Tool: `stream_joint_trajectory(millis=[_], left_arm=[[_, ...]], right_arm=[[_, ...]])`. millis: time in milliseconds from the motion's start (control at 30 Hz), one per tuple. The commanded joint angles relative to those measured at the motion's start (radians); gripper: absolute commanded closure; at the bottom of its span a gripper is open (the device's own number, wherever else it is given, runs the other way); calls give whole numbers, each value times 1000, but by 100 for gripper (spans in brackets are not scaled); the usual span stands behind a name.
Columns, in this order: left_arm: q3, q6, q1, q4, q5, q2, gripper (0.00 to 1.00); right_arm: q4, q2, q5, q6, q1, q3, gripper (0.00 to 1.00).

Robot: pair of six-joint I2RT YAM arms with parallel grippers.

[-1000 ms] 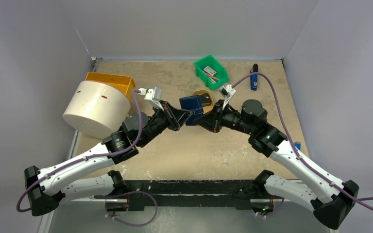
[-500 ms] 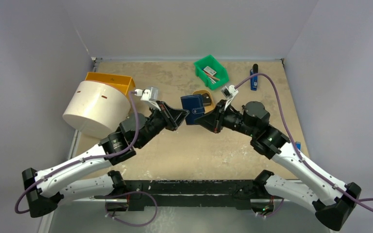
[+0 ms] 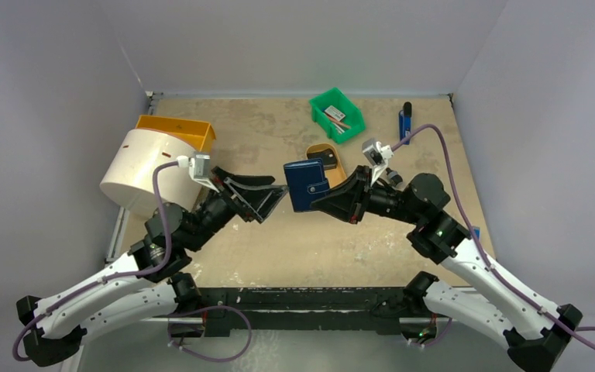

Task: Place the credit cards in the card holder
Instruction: Adjust the card holder.

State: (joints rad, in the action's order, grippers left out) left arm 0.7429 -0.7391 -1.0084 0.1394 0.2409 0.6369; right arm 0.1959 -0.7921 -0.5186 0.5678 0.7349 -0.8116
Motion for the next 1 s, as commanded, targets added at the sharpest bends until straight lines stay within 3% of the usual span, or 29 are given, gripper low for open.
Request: stream_joint_trajectory(millis=[0,233,333,433,667,867,967], left_arm=[[-29,15,0,172,-226,29,21],[18,18,2,159,-301,66,27],[4,5,2,195,-325,55,36],[14,-7,2,196,-337,68,51],[35,-3,2,174,-317,81,98],[4,-21,2,114,-165,42,100],[-17,-61,1,98,-91,21,100]], right_arm=[[220,10,-160,91,7,-4,100],[360,-33,-198,190,7,1,100],[392,-41,-203,208,6,9,100],[415,-53,-201,218,6,9,100],[363,-60,-185,205,7,8,100],[71,9,-10,57,7,-25,22],[21,40,75,30,6,-2,18]])
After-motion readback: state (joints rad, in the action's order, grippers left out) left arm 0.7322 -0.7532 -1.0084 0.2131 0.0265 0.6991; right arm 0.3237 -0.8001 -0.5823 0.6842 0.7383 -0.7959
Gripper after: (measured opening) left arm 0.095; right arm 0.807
